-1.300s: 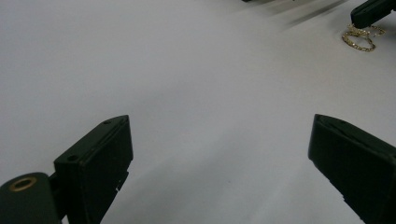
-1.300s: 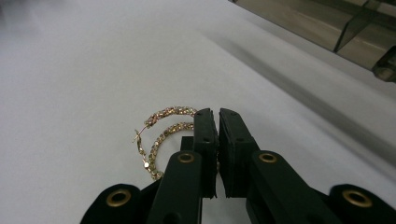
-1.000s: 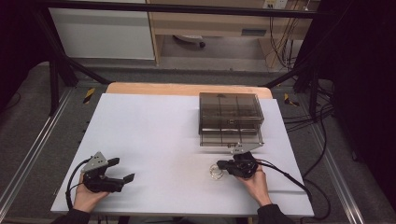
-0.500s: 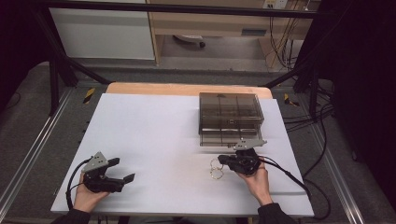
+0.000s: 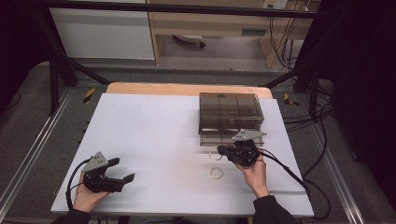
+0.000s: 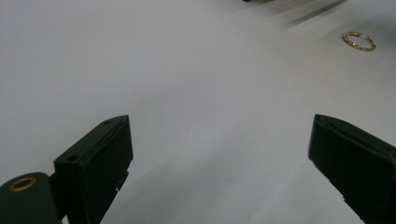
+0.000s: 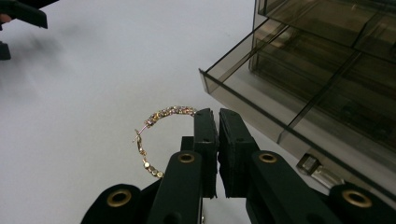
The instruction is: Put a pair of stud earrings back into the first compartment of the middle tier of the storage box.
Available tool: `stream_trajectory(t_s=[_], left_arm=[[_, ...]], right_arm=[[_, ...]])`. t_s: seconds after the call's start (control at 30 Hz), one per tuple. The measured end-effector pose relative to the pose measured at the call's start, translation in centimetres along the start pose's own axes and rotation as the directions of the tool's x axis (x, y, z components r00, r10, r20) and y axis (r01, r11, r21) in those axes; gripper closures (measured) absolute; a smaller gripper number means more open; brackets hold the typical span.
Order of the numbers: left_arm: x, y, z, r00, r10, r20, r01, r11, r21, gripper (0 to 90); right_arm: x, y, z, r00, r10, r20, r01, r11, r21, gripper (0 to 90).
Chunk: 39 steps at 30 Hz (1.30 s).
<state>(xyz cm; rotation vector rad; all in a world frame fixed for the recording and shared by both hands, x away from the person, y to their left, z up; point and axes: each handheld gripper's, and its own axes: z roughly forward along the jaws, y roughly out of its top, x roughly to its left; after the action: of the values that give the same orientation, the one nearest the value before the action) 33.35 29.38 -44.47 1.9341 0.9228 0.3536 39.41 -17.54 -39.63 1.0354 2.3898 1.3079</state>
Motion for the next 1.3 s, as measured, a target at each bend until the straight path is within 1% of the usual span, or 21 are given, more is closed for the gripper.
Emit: stream_trajectory(t_s=[0.1, 0.17, 0.23, 0.47, 0.5, 0.67, 0.73, 0.8, 0.83, 0.87, 0.9, 0.93, 1.0, 1.07, 1.13, 1.17, 1.23, 1.3], left_arm=[[0.0, 0.0, 0.0, 1.0, 0.0, 0.0, 0.0, 1.0, 0.0, 6.4], [0.0, 0.0, 0.0, 1.0, 0.0, 0.001, 0.0, 1.0, 0.0, 6.4], [0.0, 0.0, 0.0, 1.0, 0.0, 0.001, 0.0, 1.0, 0.0, 6.4], [0.0, 0.0, 0.0, 1.0, 0.0, 0.001, 0.0, 1.0, 0.0, 6.4], [0.0, 0.0, 0.0, 1.0, 0.0, 0.001, 0.0, 1.0, 0.0, 6.4], [0.0, 0.0, 0.0, 1.0, 0.001, 0.001, -0.001, 1.0, 0.0, 6.4], [0.0, 0.0, 0.0, 1.0, 0.001, 0.001, -0.001, 1.0, 0.002, 6.4], [0.0, 0.0, 0.0, 1.0, 0.0, 0.001, 0.0, 1.0, 0.0, 6.4], [0.0, 0.0, 0.0, 1.0, 0.0, 0.001, 0.0, 1.0, -0.001, 6.4], [0.0, 0.0, 0.0, 1.0, 0.0, 0.001, 0.0, 1.0, -0.001, 6.4], [0.0, 0.0, 0.0, 1.0, 0.0, 0.001, 0.0, 1.0, -0.001, 6.4], [0.0, 0.0, 0.0, 1.0, -0.001, 0.001, 0.001, 1.0, 0.0, 6.4], [0.0, 0.0, 0.0, 1.0, -0.001, 0.001, 0.001, 1.0, 0.001, 6.4], [0.0, 0.0, 0.0, 1.0, -0.001, 0.001, 0.001, 1.0, 0.0, 6.4], [0.0, 0.0, 0.0, 1.0, -0.001, 0.001, 0.001, 1.0, 0.0, 6.4], [0.0, 0.0, 0.0, 1.0, -0.001, 0.001, 0.001, 1.0, 0.001, 6.4], [0.0, 0.0, 0.0, 1.0, -0.001, 0.001, 0.001, 1.0, 0.001, 6.4], [0.0, 0.0, 0.0, 1.0, -0.001, 0.001, 0.001, 1.0, 0.001, 6.4]], right_arm=[[0.0, 0.7, 0.2, 0.9999, 0.003, 0.011, -0.003, 1.0, -0.003, 86.2], [0.0, 0.8, 0.3, 0.9999, 0.002, 0.014, -0.002, 1.0, -0.003, 86.2], [-0.2, 1.4, 0.8, 0.9997, -0.003, 0.025, 0.002, 1.0, 0.004, 86.2], [-0.4, 2.2, 1.6, 0.9987, 0.007, 0.05, -0.007, 1.0, 0.003, 86.2], [-0.5, 2.5, 1.8, 0.9981, 0.011, 0.061, -0.011, 1.0, -0.002, 86.2], [-0.9, 3.1, 2.1, 0.9967, 0.019, 0.08, -0.018, 1.0, -0.007, 86.2], [-1.3, 3.3, 2.4, 0.9955, 0.02, 0.092, -0.02, 1.0, -0.007, 86.2], [-1.5, 3.4, 2.5, 0.9947, 0.023, 0.1, -0.022, 1.0, -0.008, 86.2], [-1.8, 3.4, 2.8, 0.9931, 0.029, 0.114, -0.029, 1.0, -0.002, 86.2], [-1.8, 3.4, 2.8, 0.9931, 0.029, 0.114, -0.029, 1.0, -0.002, 86.2], [-2.1, 3.4, 3.1, 0.9916, 0.032, 0.125, -0.032, 0.999, -0.001, 86.2], [-2.1, 3.4, 3.1, 0.9916, 0.032, 0.125, -0.032, 0.999, -0.001, 86.2], [-2.5, 3.5, 3.4, 0.9894, 0.048, 0.137, -0.048, 0.999, -0.003, 86.2], [-2.7, 3.6, 3.7, 0.9874, 0.042, 0.152, -0.043, 0.999, -0.001, 86.2], [-2.8, 3.6, 3.8, 0.9867, 0.04, 0.157, -0.041, 0.999, 0.002, 86.2], [-2.9, 3.6, 4.1, 0.9849, 0.042, 0.168, -0.042, 0.999, 0.001, 86.1], [-3.0, 3.6, 4.2, 0.9846, 0.041, 0.17, -0.042, 0.999, 0.001, 86.1], [-3.1, 3.6, 4.8, 0.9835, 0.041, 0.176, -0.043, 0.999, 0.007, 86.0]])
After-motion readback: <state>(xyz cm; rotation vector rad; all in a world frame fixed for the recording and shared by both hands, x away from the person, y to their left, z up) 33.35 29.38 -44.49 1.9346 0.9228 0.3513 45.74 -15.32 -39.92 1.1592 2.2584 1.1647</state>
